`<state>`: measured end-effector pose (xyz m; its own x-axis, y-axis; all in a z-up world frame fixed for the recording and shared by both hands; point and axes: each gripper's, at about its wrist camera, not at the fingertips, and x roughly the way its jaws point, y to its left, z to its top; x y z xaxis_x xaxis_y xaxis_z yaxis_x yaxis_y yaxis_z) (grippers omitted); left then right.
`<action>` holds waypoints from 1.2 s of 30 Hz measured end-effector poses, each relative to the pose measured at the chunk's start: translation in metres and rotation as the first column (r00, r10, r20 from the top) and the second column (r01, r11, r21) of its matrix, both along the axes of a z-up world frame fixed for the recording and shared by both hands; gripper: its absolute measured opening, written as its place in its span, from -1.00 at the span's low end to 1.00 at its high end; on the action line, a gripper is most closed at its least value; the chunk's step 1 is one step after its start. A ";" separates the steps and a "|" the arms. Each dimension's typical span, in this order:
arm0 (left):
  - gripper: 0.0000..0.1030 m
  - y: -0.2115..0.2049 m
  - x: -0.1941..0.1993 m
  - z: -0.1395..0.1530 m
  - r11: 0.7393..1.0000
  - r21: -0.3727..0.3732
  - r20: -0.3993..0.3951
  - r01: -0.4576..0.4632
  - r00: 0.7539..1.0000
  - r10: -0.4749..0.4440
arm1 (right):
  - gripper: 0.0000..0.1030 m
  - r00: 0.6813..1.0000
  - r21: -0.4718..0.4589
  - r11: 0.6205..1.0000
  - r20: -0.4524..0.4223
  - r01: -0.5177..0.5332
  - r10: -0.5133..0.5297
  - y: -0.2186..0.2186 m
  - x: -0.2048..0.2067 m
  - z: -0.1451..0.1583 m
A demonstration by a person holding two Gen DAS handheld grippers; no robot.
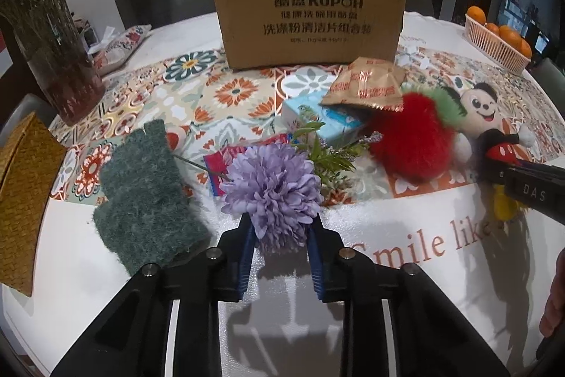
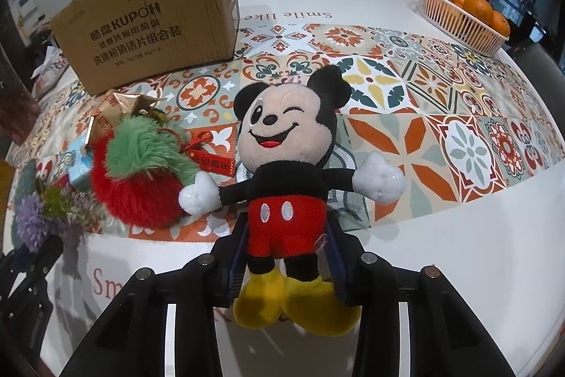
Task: Organize soft objects
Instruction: 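Grasp the purple flower with the left tool while the right tool grasps the Mickey plush, then carry the flower and Mickey plush over the cardboard box with both tools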
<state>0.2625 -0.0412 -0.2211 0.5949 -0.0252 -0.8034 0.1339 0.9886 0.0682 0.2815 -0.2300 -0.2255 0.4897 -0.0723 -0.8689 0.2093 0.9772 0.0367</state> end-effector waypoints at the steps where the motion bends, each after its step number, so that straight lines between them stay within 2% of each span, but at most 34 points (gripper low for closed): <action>1: -0.49 -0.001 -0.001 0.002 1.000 0.001 0.009 -0.001 1.000 0.001 | -0.21 1.000 0.001 1.000 0.002 0.000 0.000 0.000 -0.001 0.001; 11: -0.51 -0.008 -0.019 0.032 1.000 0.003 0.085 0.018 0.996 -0.018 | -0.21 0.999 0.039 0.999 0.051 0.010 -0.012 -0.006 -0.023 0.022; 19: -0.51 -0.010 -0.022 0.071 0.999 -0.041 0.122 0.030 0.992 -0.025 | -0.21 0.987 0.042 0.999 0.159 -0.014 0.007 -0.006 -0.034 0.070; 27: -0.51 -0.005 -0.005 0.112 0.995 -0.093 0.172 0.047 0.985 -0.030 | -0.21 0.956 0.037 0.996 0.285 -0.078 0.064 0.008 -0.031 0.120; 36: -0.51 0.001 0.024 0.151 0.993 -0.105 0.234 0.062 0.972 -0.036 | -0.21 0.910 0.035 0.990 0.401 -0.133 0.108 0.025 -0.014 0.163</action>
